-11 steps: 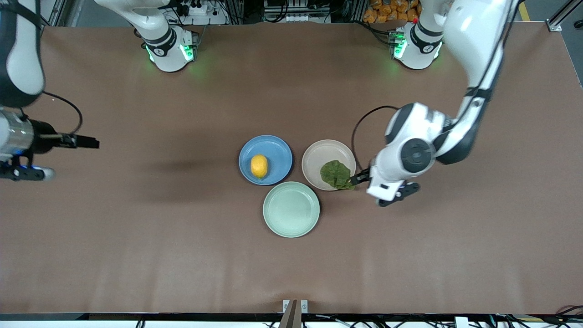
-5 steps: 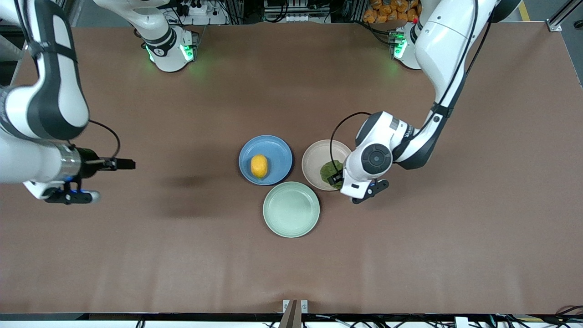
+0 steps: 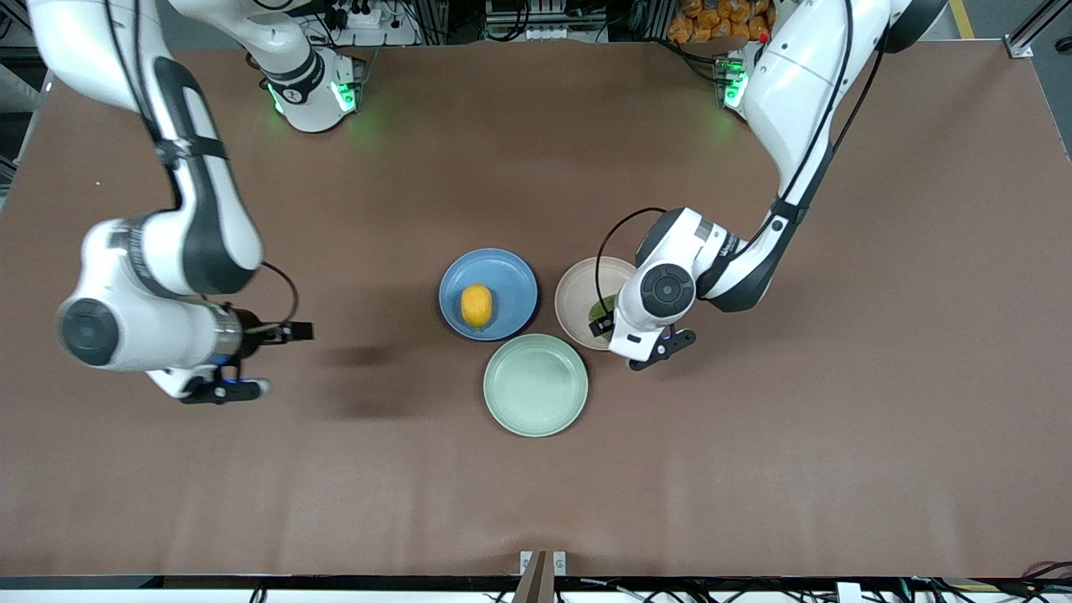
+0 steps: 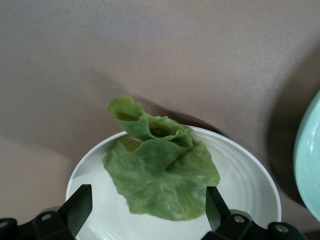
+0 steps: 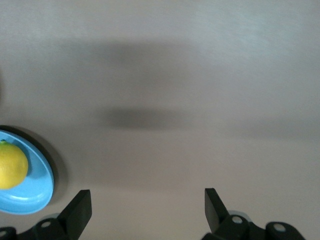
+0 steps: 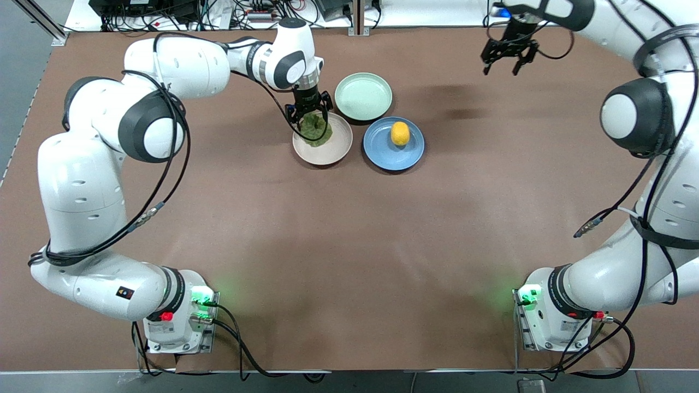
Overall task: Pick lemon and lettuce from blue and beige plates
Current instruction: 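Lower the left gripper onto the lettuce while the right gripper approaches the lemon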
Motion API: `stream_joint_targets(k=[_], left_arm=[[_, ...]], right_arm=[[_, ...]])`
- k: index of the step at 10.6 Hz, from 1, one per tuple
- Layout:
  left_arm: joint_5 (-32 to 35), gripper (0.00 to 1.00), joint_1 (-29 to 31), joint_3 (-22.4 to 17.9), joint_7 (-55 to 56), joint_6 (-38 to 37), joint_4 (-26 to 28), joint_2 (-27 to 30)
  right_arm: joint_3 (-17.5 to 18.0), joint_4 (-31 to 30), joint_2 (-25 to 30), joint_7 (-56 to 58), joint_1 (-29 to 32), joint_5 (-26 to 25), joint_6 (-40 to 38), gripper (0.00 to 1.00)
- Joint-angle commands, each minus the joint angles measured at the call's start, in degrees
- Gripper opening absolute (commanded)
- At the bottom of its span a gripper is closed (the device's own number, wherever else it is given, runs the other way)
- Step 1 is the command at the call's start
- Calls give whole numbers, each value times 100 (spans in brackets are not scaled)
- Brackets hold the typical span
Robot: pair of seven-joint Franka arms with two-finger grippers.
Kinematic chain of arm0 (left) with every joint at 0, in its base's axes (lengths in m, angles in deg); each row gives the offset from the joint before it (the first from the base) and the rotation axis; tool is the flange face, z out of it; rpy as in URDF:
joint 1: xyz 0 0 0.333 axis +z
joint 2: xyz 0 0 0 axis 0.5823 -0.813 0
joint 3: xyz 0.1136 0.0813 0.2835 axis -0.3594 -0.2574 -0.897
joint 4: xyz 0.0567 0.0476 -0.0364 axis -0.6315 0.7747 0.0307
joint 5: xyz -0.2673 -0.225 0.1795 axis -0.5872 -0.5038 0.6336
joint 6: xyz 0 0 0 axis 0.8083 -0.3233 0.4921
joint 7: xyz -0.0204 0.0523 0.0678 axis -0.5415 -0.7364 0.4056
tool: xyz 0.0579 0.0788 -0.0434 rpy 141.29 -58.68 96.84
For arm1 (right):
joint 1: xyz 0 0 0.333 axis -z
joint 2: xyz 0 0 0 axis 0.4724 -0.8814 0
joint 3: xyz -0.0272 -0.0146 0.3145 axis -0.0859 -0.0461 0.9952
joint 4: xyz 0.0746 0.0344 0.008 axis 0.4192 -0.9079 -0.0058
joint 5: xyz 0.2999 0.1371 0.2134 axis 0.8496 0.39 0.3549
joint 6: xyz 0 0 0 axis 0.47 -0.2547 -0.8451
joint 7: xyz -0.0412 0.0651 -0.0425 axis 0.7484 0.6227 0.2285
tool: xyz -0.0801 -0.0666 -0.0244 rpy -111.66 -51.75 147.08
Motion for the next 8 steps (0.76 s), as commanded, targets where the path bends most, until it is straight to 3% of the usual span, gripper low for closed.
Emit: stream_joint_targets(k=[1, 3, 5, 8], left_arm=[[162, 100, -94, -52, 141, 202, -88, -143], [162, 100, -94, -52, 132, 282, -141, -204], [171, 84, -94, -60, 105, 282, -202, -275], [180, 68, -94, -60, 97, 282, -238, -301]], right_arm=[[-23, 89, -231, -539, -317, 98, 324, 100], [12, 46, -345, -953, -537, 229, 588, 100], [47, -147, -424, -1961, -879, 327, 1114, 100], [109, -235, -548, -2491, -1275, 318, 1379, 100]])
